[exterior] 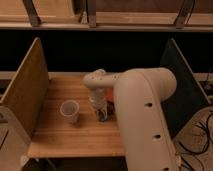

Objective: Place the white sponge in the ceramic cup

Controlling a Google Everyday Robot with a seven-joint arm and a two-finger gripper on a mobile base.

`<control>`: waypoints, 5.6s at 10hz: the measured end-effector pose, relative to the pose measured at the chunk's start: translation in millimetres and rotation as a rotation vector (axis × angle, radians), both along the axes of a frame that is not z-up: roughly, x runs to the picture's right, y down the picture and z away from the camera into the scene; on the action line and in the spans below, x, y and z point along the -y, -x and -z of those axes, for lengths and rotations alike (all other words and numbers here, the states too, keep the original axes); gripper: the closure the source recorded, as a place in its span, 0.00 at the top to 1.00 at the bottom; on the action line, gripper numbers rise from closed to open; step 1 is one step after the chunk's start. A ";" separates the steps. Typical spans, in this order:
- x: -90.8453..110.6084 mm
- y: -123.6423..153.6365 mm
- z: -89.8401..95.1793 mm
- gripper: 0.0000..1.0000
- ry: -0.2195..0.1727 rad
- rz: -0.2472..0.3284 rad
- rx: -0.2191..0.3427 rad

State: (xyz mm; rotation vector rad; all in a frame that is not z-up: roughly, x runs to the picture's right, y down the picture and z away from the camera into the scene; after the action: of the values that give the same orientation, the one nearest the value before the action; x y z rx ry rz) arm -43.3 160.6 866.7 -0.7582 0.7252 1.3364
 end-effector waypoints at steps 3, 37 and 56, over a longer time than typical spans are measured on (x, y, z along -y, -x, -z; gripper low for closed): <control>26.8 16.8 13.0 0.00 -0.045 -0.025 0.062; 137.6 134.6 126.4 0.00 -0.364 0.206 0.480; 77.7 182.3 111.2 0.20 -0.246 0.205 0.624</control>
State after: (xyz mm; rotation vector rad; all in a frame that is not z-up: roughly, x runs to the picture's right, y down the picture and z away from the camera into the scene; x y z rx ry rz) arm -225.6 82.9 755.4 -0.8172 0.1317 0.9044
